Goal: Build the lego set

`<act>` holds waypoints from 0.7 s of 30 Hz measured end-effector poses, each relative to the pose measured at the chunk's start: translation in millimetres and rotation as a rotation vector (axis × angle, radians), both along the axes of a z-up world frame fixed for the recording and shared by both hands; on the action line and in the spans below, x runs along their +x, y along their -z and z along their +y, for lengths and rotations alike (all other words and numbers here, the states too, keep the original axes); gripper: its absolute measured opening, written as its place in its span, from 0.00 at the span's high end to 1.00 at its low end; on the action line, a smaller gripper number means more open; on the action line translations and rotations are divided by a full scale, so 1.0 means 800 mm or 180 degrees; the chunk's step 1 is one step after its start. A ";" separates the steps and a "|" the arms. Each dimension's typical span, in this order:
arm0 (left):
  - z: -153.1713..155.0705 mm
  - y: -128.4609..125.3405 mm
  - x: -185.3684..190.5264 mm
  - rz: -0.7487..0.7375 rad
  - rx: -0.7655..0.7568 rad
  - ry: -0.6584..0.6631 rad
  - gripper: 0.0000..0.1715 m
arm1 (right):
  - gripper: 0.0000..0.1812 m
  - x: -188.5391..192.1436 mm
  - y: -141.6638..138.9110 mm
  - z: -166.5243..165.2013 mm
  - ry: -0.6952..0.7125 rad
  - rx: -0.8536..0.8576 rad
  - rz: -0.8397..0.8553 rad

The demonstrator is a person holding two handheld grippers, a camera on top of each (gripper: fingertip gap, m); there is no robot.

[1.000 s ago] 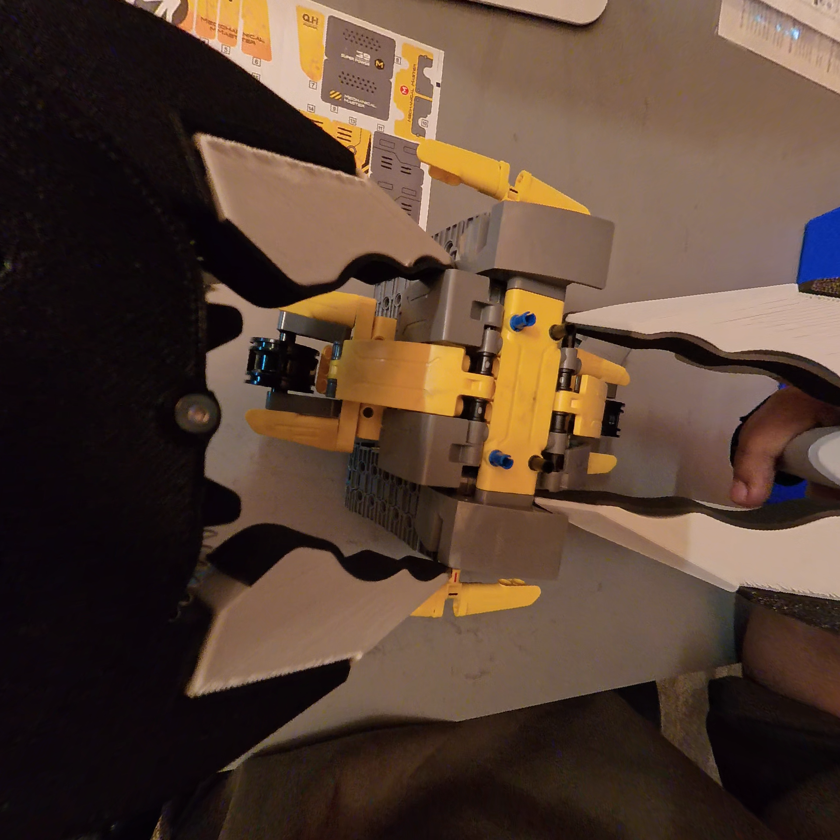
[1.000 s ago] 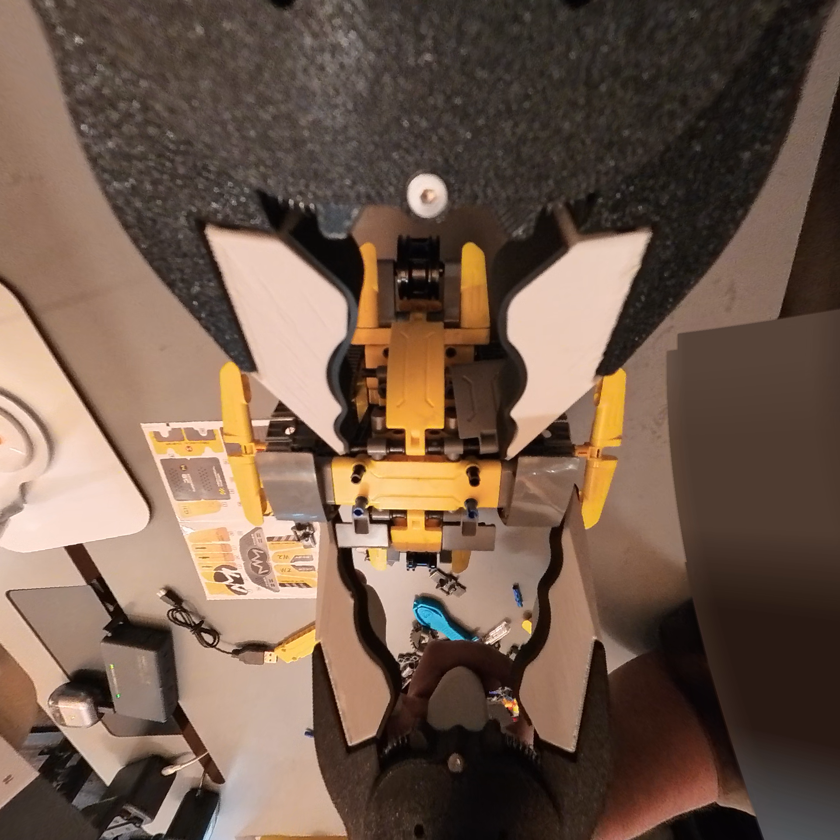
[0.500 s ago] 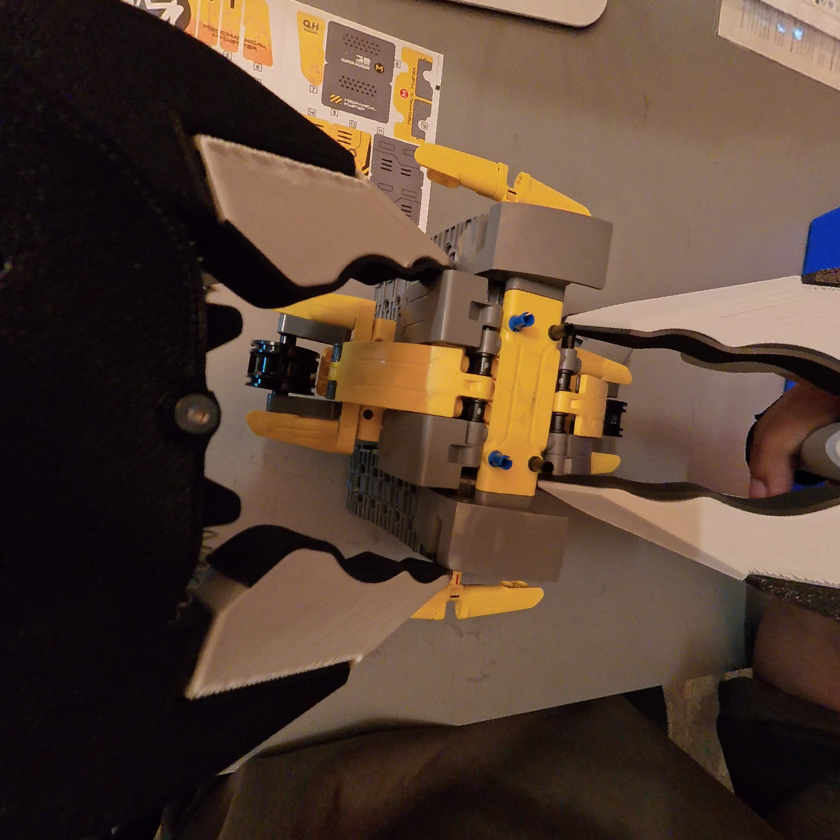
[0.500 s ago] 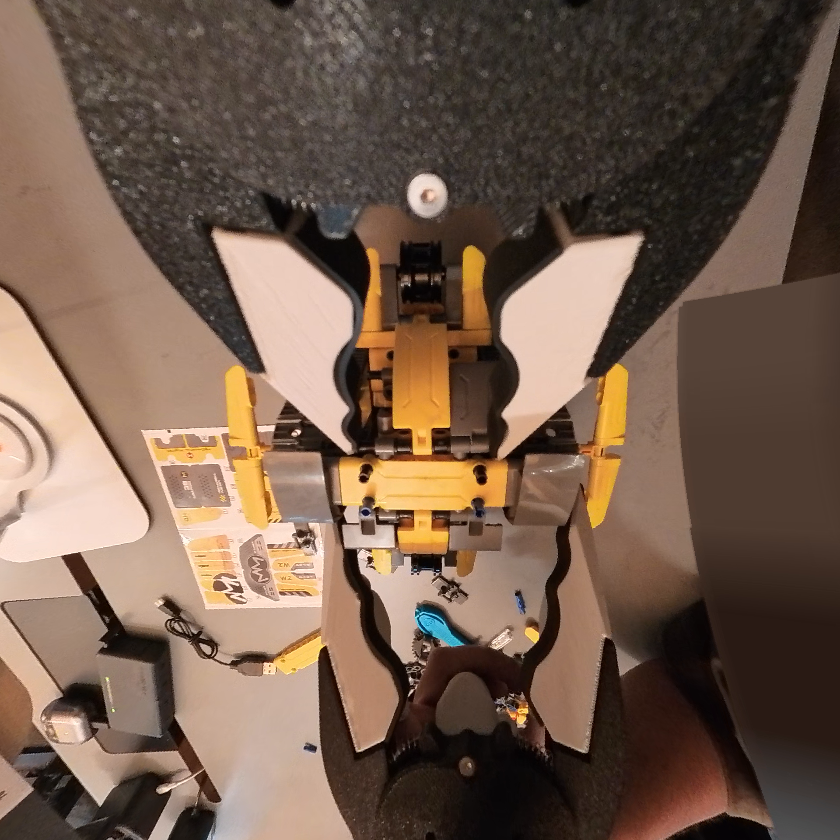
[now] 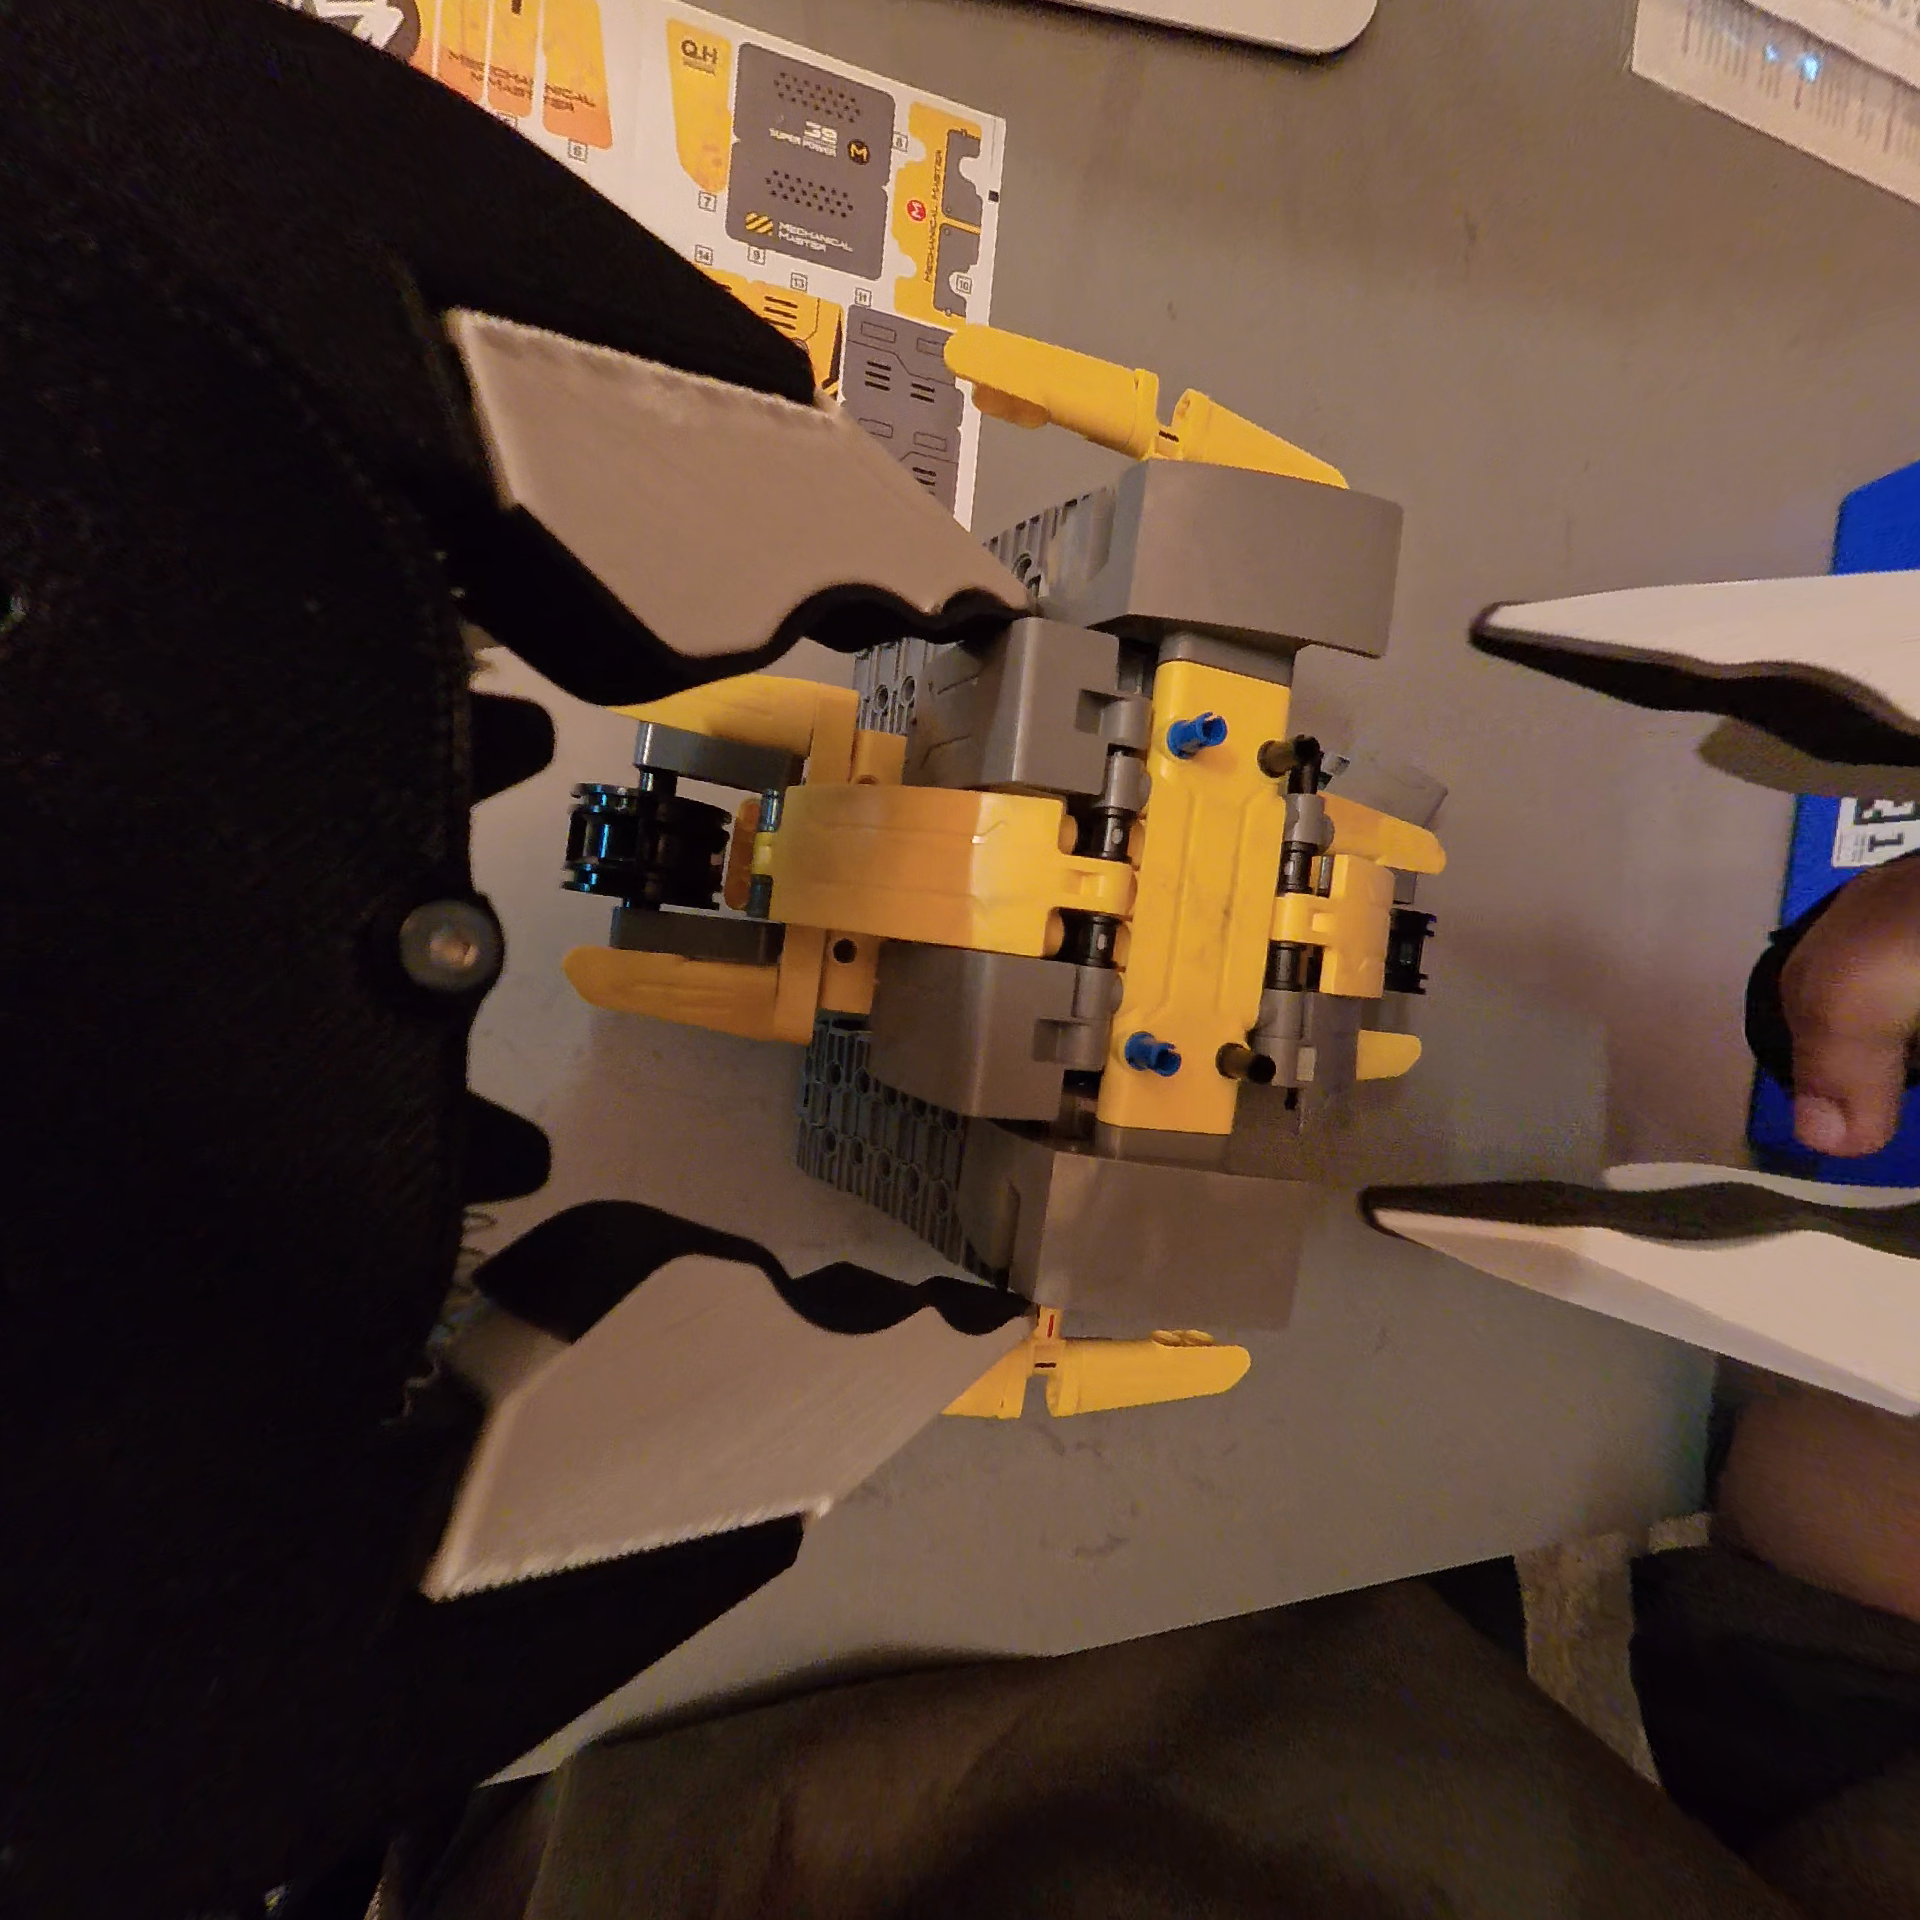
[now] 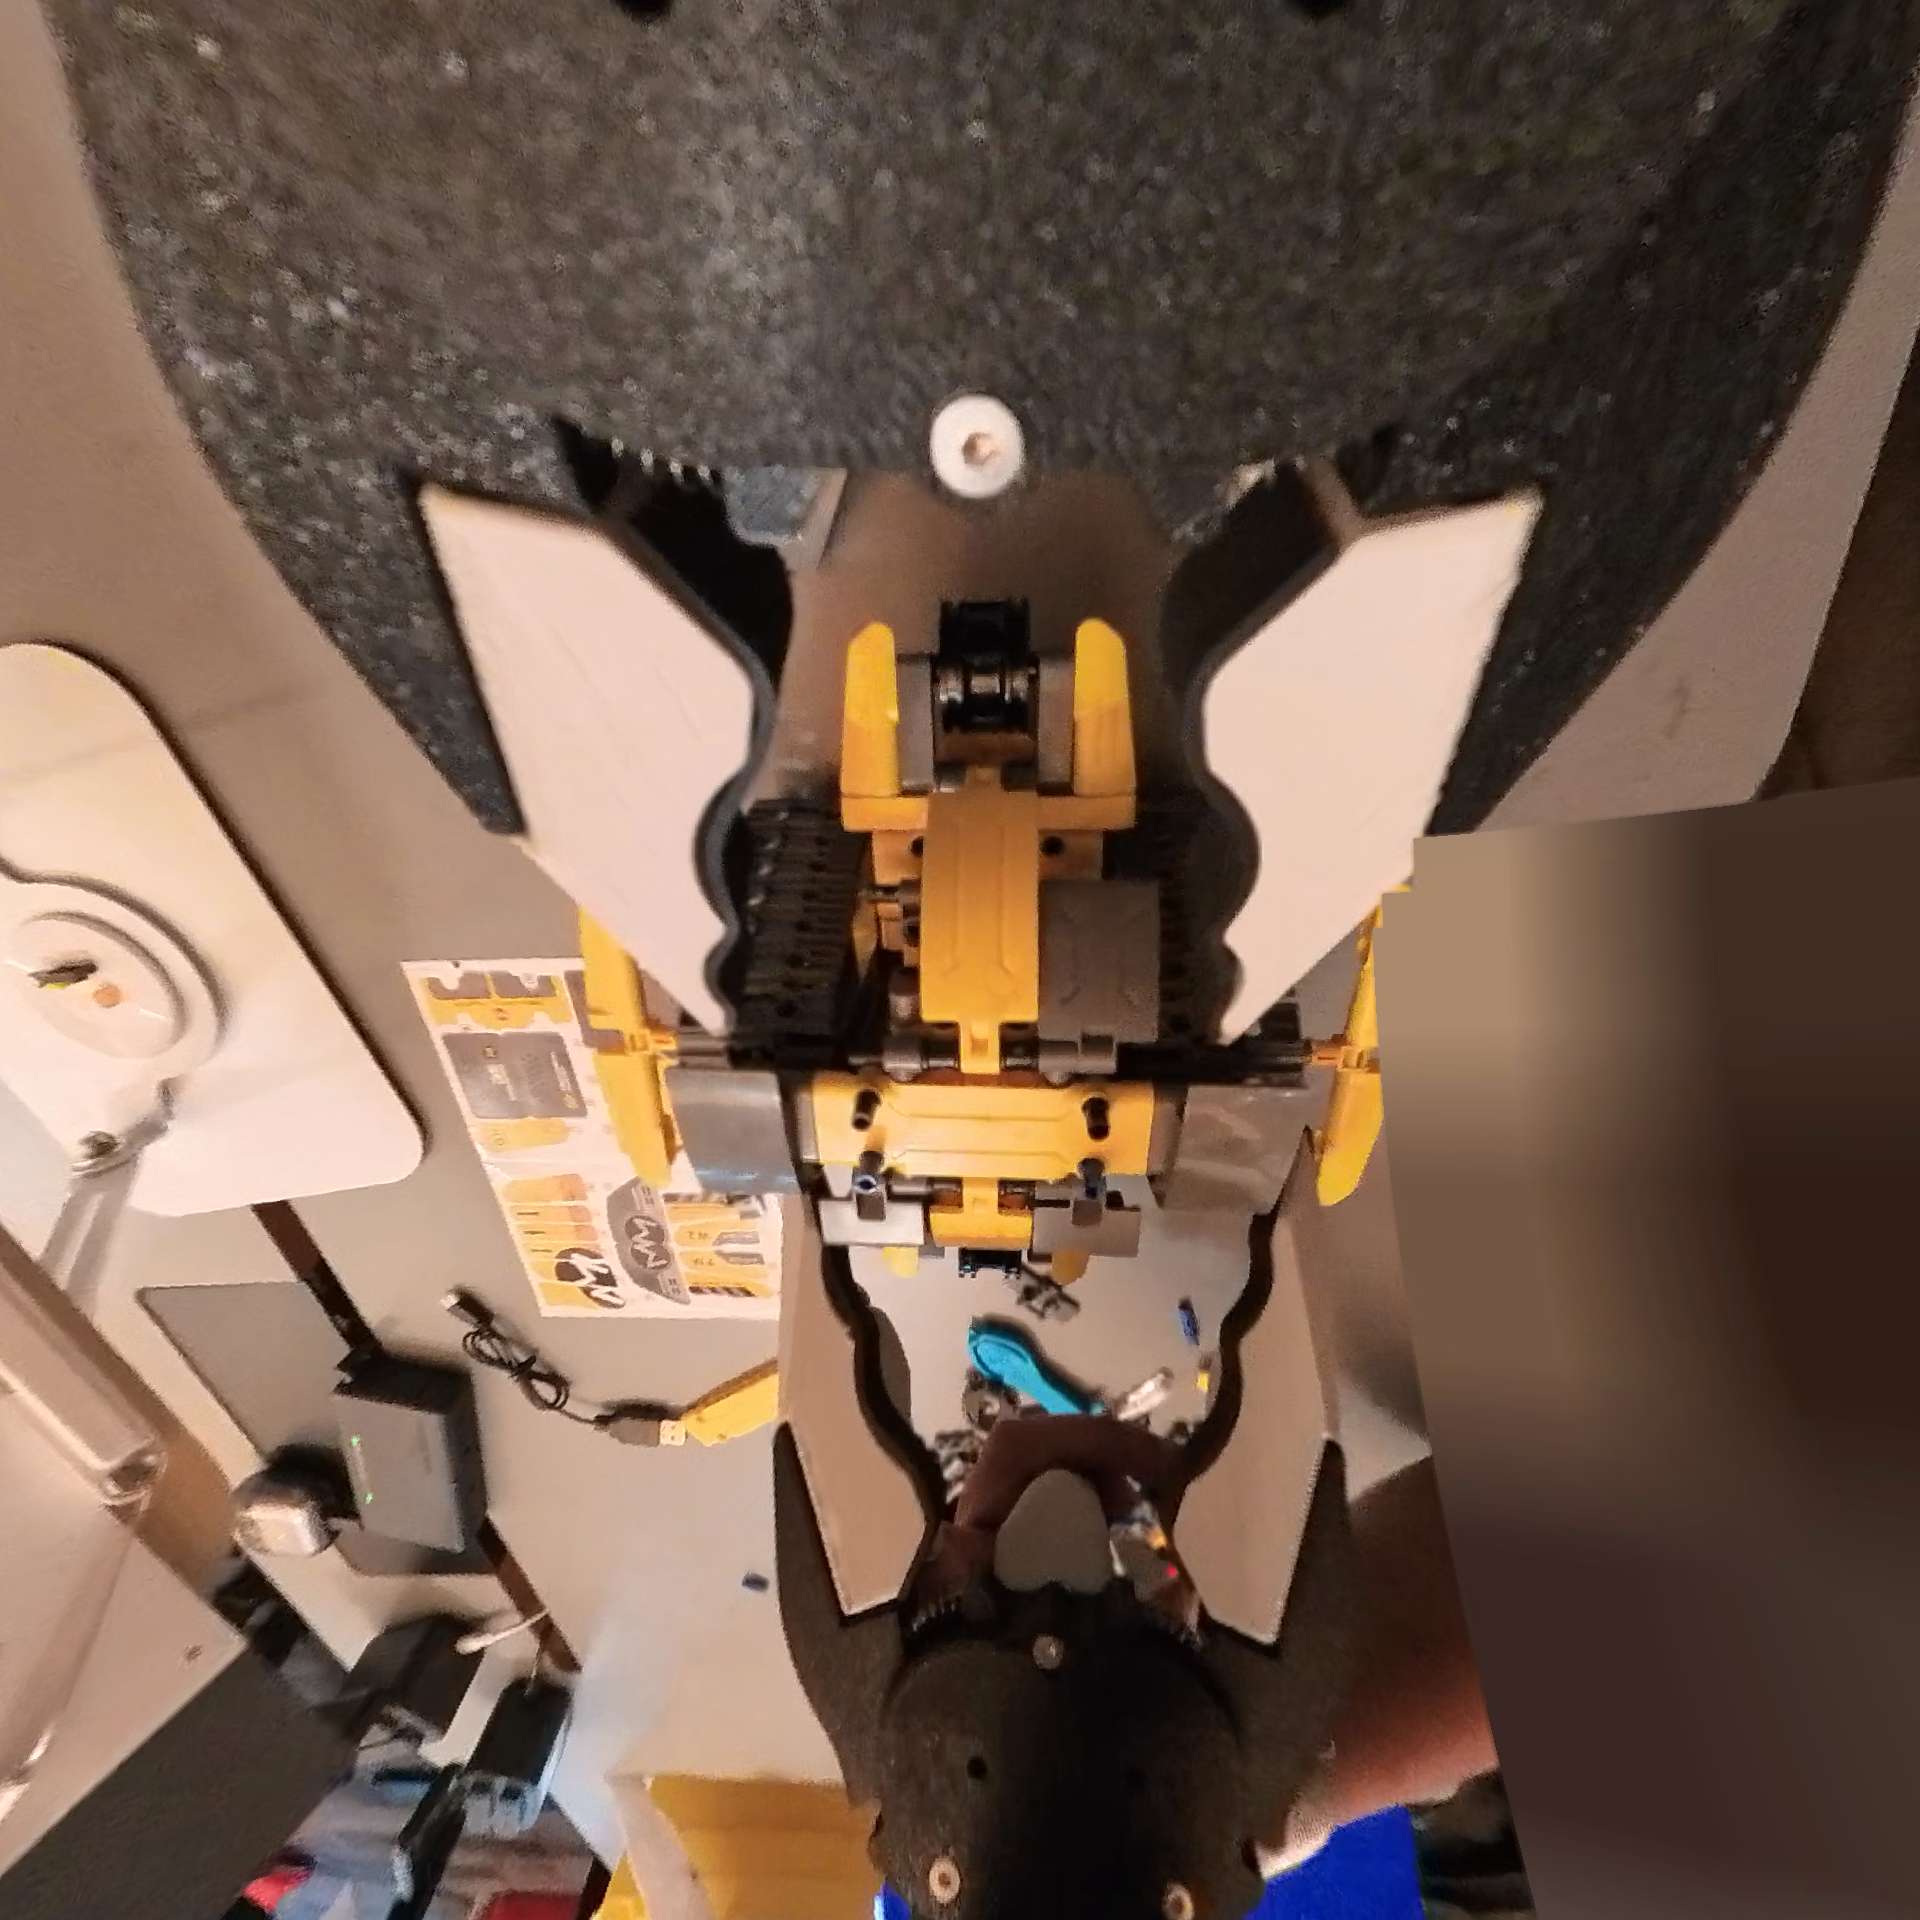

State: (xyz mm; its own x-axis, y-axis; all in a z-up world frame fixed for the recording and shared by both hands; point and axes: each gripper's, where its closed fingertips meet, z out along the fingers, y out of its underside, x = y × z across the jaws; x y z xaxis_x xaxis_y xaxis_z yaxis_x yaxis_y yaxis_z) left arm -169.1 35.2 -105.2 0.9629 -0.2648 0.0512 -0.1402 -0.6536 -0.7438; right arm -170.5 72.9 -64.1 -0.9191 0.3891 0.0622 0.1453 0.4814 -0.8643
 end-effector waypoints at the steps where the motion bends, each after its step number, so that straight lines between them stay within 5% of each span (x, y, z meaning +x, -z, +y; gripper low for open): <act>1: 0.000 0.000 0.000 0.0000 0.0002 0.0001 0.30 | 0.52 0.002 0.000 0.004 -0.0002 -0.0067 -0.0010; 11: 0.000 0.001 0.000 -0.0017 0.0015 0.0016 0.29 | 0.56 0.015 0.052 0.012 0.0036 -0.0004 -0.0079; 21: 0.003 0.004 0.002 -0.0072 0.0046 0.0050 0.29 | 0.66 0.013 0.057 0.011 -0.0038 -0.0070 0.0082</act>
State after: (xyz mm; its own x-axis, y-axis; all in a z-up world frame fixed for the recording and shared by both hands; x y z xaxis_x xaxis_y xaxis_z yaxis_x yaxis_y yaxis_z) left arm -167.8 37.5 -108.8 0.9573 -0.2807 0.0690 -0.1333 -0.6406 -0.7562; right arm -159.8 81.9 -109.8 -0.9219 0.3796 0.0775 0.1171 0.4638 -0.8782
